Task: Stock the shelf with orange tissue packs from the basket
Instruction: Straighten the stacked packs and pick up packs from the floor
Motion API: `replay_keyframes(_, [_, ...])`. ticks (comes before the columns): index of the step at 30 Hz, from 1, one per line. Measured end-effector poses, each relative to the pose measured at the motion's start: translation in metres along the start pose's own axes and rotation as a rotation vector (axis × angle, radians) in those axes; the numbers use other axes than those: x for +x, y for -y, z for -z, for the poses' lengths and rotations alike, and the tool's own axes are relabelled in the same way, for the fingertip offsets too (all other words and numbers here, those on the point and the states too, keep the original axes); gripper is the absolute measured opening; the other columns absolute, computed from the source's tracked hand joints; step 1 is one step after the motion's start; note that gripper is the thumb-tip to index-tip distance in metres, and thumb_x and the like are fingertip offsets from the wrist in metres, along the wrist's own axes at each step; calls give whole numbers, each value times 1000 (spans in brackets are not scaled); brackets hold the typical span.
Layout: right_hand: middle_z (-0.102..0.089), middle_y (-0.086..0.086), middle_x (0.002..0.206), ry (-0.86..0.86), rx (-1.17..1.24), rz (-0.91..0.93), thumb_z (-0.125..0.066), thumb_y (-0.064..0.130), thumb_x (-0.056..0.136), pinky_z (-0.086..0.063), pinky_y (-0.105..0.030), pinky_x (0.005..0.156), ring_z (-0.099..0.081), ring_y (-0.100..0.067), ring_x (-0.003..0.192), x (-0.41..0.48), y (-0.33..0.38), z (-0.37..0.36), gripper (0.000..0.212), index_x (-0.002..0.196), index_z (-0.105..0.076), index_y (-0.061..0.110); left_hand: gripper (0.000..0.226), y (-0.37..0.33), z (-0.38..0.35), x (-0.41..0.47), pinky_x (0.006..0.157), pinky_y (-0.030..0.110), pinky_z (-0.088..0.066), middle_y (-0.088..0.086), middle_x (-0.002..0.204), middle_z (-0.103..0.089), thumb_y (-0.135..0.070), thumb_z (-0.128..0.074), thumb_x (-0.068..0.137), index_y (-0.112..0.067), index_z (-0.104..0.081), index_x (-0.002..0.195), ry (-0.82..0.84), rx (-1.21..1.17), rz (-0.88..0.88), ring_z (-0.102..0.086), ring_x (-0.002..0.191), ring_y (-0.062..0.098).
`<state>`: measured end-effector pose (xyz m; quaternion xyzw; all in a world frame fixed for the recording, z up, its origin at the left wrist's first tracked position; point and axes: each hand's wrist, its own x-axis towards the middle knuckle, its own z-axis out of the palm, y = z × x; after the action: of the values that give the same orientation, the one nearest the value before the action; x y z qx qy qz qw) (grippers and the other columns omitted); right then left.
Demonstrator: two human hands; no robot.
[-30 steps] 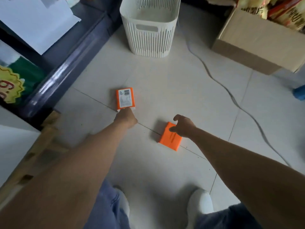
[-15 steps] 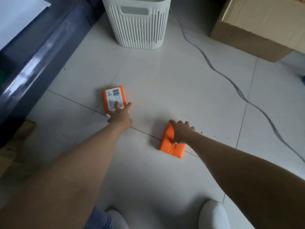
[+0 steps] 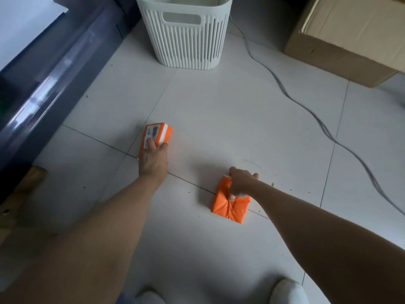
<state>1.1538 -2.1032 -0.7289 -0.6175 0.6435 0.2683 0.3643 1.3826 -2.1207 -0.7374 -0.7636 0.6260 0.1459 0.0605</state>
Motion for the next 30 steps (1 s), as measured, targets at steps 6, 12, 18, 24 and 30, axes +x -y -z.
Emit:
replay_keyframes(6, [-55,-1,100,-272,347,-58,-55,10,79,-30,-36,91,-57,-25,105,-11,24,32,43,118,-38,18,31,-11,48,2,77,35,-41,12,108,-53,-8,-58,78,-13,-37,100,-63,-636,294,-55,93,32])
replay_keyframes(12, [-48,-3,113,-418,533,-12,-52,5,76,-29,-27,70,-50,-32,109,-60,43,104,43,114,-41,22,70,-22,132,-19,87,51,-53,9,115,-51,-25,-57,61,-15,-29,124,-16,-968,380,-59,103,33])
replay_keyframes(18, [-50,-2,112,-509,620,58,-55,12,79,-31,-31,81,-48,-28,105,-185,60,199,38,114,-42,20,39,-44,267,-67,77,36,-53,10,108,-59,-4,-58,78,-8,-52,116,30,-1076,469,-57,88,25])
replay_keyframes(24, [-48,0,105,-599,693,139,-51,16,79,-48,-48,93,-53,-28,101,-333,91,312,35,112,-41,22,36,-66,444,-126,72,29,-42,6,99,-57,1,-54,79,-10,-55,113,-51,-1063,393,-54,86,23])
replay_keyframes(30, [-50,1,105,-679,764,247,-55,17,80,-45,-48,96,-56,-27,104,-498,143,426,35,113,-43,18,26,-59,644,-194,66,25,-39,7,93,-53,-2,-54,80,-9,-54,106,-225,-1101,418,-54,86,25])
